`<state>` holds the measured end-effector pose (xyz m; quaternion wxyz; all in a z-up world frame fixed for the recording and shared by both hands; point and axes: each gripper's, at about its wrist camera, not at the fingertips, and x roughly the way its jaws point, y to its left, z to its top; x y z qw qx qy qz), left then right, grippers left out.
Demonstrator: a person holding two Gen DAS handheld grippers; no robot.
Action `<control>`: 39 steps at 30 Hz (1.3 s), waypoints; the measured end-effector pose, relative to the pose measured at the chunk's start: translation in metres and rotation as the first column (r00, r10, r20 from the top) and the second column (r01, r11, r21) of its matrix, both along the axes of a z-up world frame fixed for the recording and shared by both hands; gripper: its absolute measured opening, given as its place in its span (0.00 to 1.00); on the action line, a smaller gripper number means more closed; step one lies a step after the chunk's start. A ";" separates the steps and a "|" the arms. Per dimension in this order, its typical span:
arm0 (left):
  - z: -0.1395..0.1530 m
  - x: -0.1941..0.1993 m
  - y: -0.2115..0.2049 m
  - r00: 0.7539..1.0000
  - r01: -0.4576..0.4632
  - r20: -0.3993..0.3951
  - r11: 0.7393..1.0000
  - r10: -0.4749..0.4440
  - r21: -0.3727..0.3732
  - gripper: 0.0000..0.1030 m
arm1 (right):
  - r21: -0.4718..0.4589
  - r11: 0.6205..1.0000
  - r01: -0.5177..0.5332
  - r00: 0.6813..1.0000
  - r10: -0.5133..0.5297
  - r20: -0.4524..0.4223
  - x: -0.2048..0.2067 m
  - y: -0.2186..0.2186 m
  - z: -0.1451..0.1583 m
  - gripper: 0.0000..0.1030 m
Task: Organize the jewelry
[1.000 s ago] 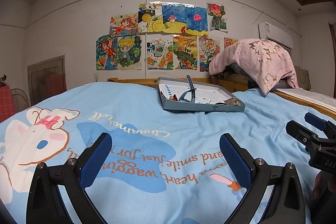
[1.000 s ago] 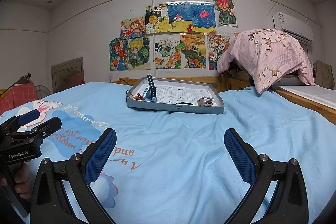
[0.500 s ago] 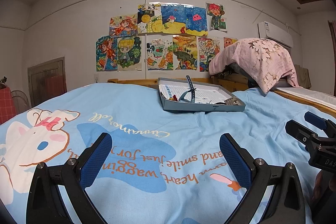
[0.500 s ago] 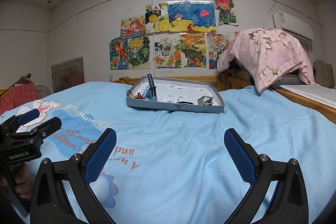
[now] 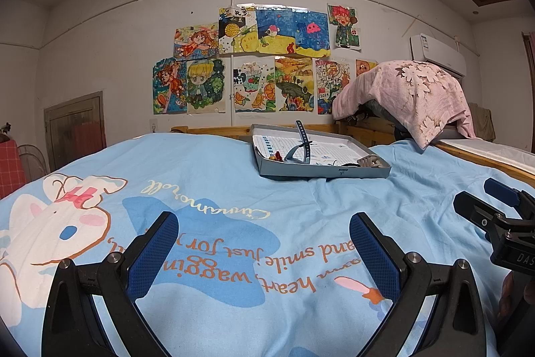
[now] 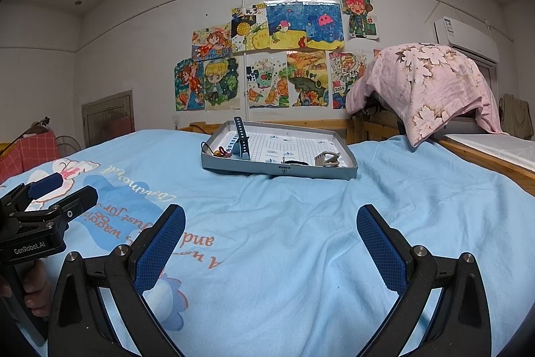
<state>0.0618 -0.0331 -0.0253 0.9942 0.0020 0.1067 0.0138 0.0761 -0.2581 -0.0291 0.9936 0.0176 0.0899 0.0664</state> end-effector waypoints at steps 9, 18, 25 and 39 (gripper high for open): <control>0.000 0.000 0.001 1.000 0.002 -0.001 1.000 -0.002 0.000 1.00 | 0.000 1.000 0.000 1.000 0.000 -0.001 0.000 0.000 0.000 0.98; 0.000 -0.001 0.000 1.000 -0.002 0.001 1.000 0.002 0.004 1.00 | 0.000 1.000 0.000 1.000 0.000 -0.002 0.000 0.001 0.000 0.98; 0.000 -0.001 0.001 1.000 -0.001 -0.002 1.000 0.001 0.004 1.00 | -0.001 1.000 0.001 1.000 -0.001 -0.002 0.000 0.001 0.000 0.98; -0.001 -0.002 0.004 1.000 0.000 -0.002 1.000 0.000 0.005 1.00 | 0.000 1.000 0.002 1.000 -0.002 -0.003 -0.001 0.002 0.001 0.98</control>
